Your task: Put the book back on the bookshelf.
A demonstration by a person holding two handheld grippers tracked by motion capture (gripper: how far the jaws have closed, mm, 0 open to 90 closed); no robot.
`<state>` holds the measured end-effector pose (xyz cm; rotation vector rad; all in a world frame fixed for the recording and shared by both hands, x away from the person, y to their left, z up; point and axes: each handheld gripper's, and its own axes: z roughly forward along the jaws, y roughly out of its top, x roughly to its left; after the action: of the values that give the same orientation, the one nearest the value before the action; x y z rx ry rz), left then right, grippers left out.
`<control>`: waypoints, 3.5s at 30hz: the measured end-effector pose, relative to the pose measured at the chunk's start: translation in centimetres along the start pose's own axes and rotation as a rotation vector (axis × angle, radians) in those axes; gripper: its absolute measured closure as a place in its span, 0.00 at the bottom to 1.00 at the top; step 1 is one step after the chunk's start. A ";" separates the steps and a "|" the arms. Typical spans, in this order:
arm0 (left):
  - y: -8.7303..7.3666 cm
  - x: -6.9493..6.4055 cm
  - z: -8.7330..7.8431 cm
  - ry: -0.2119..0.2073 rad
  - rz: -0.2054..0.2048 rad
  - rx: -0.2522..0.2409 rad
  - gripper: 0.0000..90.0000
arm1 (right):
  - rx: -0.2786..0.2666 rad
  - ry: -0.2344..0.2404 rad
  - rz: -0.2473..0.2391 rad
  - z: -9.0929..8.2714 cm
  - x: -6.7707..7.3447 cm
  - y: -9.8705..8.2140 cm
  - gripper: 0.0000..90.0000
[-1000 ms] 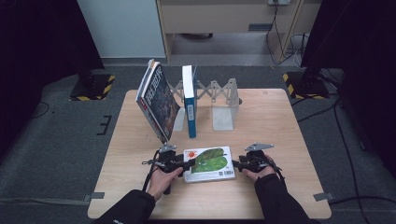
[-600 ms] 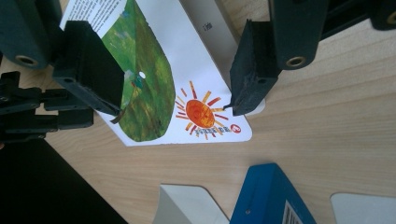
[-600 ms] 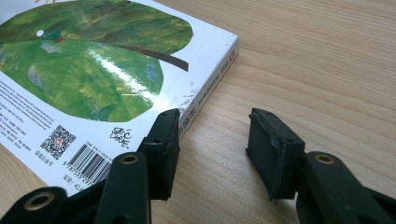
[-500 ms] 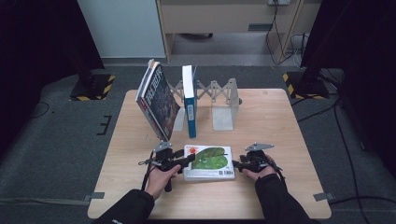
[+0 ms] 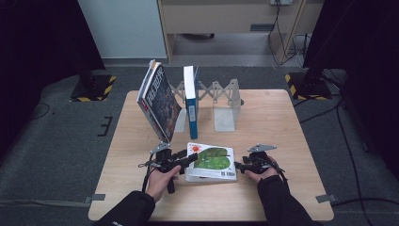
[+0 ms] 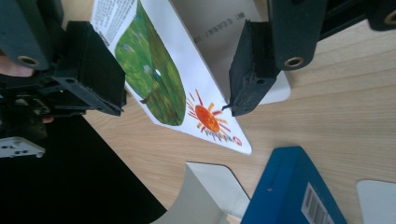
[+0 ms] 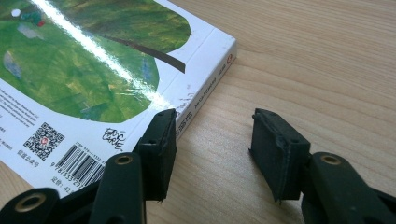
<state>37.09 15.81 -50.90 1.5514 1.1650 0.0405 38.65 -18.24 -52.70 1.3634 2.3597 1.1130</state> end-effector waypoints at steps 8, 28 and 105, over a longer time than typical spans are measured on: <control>-1.1 -1.8 1.5 -0.039 0.151 0.145 0.46 | -0.006 0.003 0.004 0.0 -0.1 0.0 0.53; 0.5 -1.1 1.1 -0.013 0.096 0.177 0.71 | -0.062 0.050 0.056 -0.9 -0.5 0.6 0.41; 3.7 -1.1 -0.2 -0.227 -0.094 0.139 0.97 | -0.064 0.386 0.193 1.7 0.3 0.3 0.25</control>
<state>38.79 15.69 -47.47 1.5743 1.0760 -0.2774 39.54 -17.04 -53.64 1.4919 2.4522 1.6214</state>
